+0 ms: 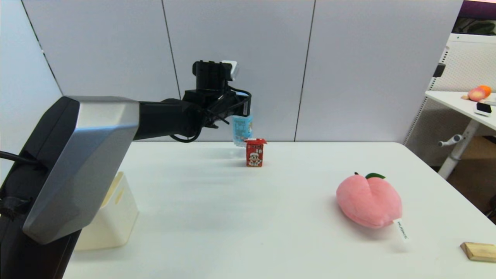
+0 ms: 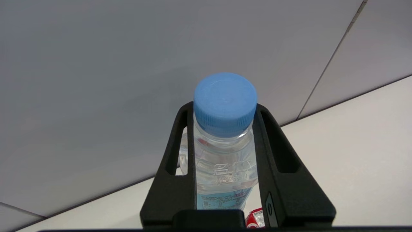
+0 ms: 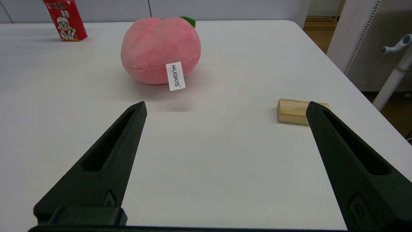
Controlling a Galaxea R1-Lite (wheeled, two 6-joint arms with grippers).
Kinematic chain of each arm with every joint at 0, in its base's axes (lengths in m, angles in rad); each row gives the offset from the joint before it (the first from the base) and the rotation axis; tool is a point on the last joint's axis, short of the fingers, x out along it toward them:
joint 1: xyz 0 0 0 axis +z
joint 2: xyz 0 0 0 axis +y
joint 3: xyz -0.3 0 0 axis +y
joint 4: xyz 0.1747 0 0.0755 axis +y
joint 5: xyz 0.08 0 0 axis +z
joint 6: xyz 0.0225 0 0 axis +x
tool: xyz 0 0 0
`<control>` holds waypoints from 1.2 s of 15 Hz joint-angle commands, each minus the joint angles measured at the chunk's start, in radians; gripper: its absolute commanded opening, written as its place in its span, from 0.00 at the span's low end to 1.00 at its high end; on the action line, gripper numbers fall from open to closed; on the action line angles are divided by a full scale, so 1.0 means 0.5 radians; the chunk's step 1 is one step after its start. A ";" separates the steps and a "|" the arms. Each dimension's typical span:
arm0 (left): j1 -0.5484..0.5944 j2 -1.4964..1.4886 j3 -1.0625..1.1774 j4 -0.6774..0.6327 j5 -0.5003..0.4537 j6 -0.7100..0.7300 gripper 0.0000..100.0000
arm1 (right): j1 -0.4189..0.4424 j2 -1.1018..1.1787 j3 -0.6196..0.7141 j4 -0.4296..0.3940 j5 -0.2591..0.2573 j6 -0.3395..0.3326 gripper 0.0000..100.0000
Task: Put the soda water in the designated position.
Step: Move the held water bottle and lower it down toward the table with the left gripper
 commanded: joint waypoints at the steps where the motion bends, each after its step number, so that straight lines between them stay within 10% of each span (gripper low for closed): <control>1: -0.017 0.009 0.000 -0.001 -0.002 -0.003 0.00 | 0.000 -0.001 0.000 0.000 0.000 0.000 1.00; 18: -0.133 0.049 0.000 -0.001 0.001 -0.009 0.00 | 0.000 -0.001 0.000 0.000 0.000 0.000 1.00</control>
